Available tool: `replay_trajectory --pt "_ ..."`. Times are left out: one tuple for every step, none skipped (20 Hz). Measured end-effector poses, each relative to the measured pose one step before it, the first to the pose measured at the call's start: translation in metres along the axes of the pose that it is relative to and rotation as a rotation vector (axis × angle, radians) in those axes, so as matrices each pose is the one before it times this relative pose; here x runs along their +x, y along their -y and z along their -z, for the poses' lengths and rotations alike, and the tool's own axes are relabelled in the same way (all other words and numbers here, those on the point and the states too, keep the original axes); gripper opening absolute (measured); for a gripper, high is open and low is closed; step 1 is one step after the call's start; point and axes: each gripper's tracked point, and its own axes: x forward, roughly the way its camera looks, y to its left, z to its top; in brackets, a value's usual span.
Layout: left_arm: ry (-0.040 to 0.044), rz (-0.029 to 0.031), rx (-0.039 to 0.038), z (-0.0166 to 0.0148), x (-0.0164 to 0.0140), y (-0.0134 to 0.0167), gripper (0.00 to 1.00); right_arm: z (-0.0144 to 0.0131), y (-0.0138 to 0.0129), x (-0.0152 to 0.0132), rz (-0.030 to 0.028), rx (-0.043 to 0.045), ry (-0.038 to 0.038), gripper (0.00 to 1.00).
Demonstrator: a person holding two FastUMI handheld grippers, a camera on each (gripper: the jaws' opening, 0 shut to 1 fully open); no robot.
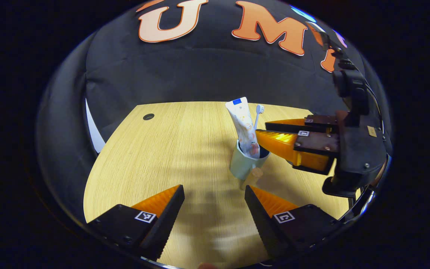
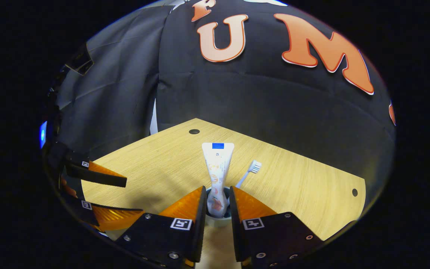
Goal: Put the toothbrush and toothpaste on the desktop into the cup, then pick up the cup and place it on the coaster on the desktop.
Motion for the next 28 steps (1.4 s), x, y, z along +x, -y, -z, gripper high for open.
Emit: replay_trajectory --pt "0.00640 0.00612 0.00279 -0.00205 0.00685 -0.00032 0.98 -0.00162 0.00516 -0.00875 0.00751 0.01444 0.00279 0.37" --pt "0.00512 0.00702 0.00363 -0.00025 0.00716 0.00223 0.98 -0.00119 0.00613 -0.01219 0.01299 0.02050 0.00458 0.45" --pt "0.00622 0.01092 0.00840 -0.00200 0.00605 0.00248 0.98 -0.00479 0.00623 -0.01288 0.01228 0.02123 0.01968 0.48" --pt "0.00269 0.00576 0.01026 -0.00243 0.00159 0.00527 0.98 -0.00668 0.00591 -0.00997 0.01518 0.01869 0.02340 0.63" --pt "-0.00145 0.00927 0.01048 -0.00379 0.00170 0.00550 0.98 -0.00471 0.00731 -0.01275 0.01748 0.01168 0.01399 0.68" --pt "0.00236 0.00911 0.00720 -0.00365 -0.00171 0.00603 0.98 -0.00114 0.00775 -0.01151 0.01981 0.00869 0.00829 0.76" --pt "-0.00103 0.01416 0.00482 -0.00353 0.00216 0.00668 0.98 -0.00167 0.00898 -0.00920 0.02062 0.00667 0.00625 0.79" --pt "-0.00163 0.01149 0.00402 -0.00257 0.00108 0.00495 0.98 0.00021 0.01147 -0.00727 0.02331 0.00672 0.00634 0.86" --pt "-0.00338 0.01233 0.00272 -0.00183 0.00398 0.00517 0.98 -0.00149 0.01002 -0.00859 0.02009 0.00930 0.00693 0.88" --pt "-0.00696 0.01573 0.00453 -0.00074 0.00546 0.00616 0.98 -0.00072 0.00912 -0.00943 0.02262 0.00854 0.00359 0.92" --pt "-0.00411 0.00650 0.00639 -0.00260 0.00354 0.00412 0.98 -0.00127 0.00904 -0.00567 0.02551 0.00831 0.00488 0.94" --pt "-0.01071 0.00449 0.00206 -0.00006 0.00575 0.00226 0.98 -0.00022 0.00862 -0.00749 0.02366 0.00600 0.00239 0.96" --pt "-0.01511 0.00308 -0.00270 0.00033 0.00553 0.00195 0.98 -0.00043 0.00877 -0.00677 0.02219 0.00643 0.00198 0.96" --pt "-0.01560 0.00049 -0.00779 0.00016 0.00599 0.00153 0.98 0.00153 0.00825 -0.00647 0.02226 0.00560 -0.00135 0.97" --pt "-0.01755 0.00380 -0.01157 0.00075 0.00533 0.00130 0.98 0.00079 0.00680 -0.00394 0.02131 0.00528 -0.00147 0.97" --pt "-0.02037 0.00114 -0.01081 0.00202 0.00762 0.00038 0.98 0.00247 0.00644 -0.00416 0.02428 0.00382 -0.00443 0.97" --pt "-0.02486 0.00519 -0.00575 0.00141 0.00754 0.00099 0.99 0.00140 0.00798 -0.00510 0.02036 0.00657 -0.00163 0.97" --pt "-0.02231 0.00622 0.00038 0.00247 0.00784 0.00025 0.99 0.00210 0.00804 -0.00570 0.02100 0.00749 -0.00407 0.97" --pt "-0.02109 -0.00313 0.00442 0.00098 0.00722 -0.00137 0.98 0.00188 0.00639 -0.00439 0.01659 0.01013 -0.00258 0.97" --pt "-0.02095 -0.00335 0.00450 0.00152 0.00649 -0.00092 0.98 0.00287 0.00397 -0.00422 0.01740 0.00795 -0.00779 0.97" --pt "-0.02234 -0.00559 0.00248 0.00086 0.00540 -0.00119 0.98 0.00290 0.00507 -0.00299 0.01646 0.00743 -0.00594 0.97" --pt "-0.02121 0.00018 0.00027 0.00178 0.00674 0.00101 0.98 0.00191 0.00525 -0.00284 0.01658 0.00471 -0.00407 0.97" --pt "-0.02268 0.00031 -0.00141 0.00190 0.00563 0.00089 0.99 0.00228 0.00459 -0.00298 0.01633 0.00216 -0.00309 0.97" --pt "-0.02261 0.00186 -0.00138 0.00168 0.00611 0.00018 0.98 0.00174 0.00347 -0.00285 0.01563 0.00266 -0.00414 0.97" --pt "-0.02283 0.00163 0.00073 0.00101 0.00443 -0.00003 0.97 0.00222 0.00340 -0.00238 0.01310 0.00409 -0.00494 0.97" --pt "-0.01942 0.00757 0.00122 -0.00104 0.00257 0.00033 0.96 0.00235 0.00288 -0.00205 0.00932 0.00797 -0.00476 0.97" --pt "-0.02327 0.00834 0.00064 0.00134 0.00515 0.00171 0.89 0.00255 0.00302 -0.00122 0.00812 0.00867 -0.00686 0.97" --pt "-0.02185 0.00005 -0.00041 0.00046 0.00295 0.00127 0.84 0.00247 0.00065 0.00012 0.00605 0.00874 -0.00509 0.97"
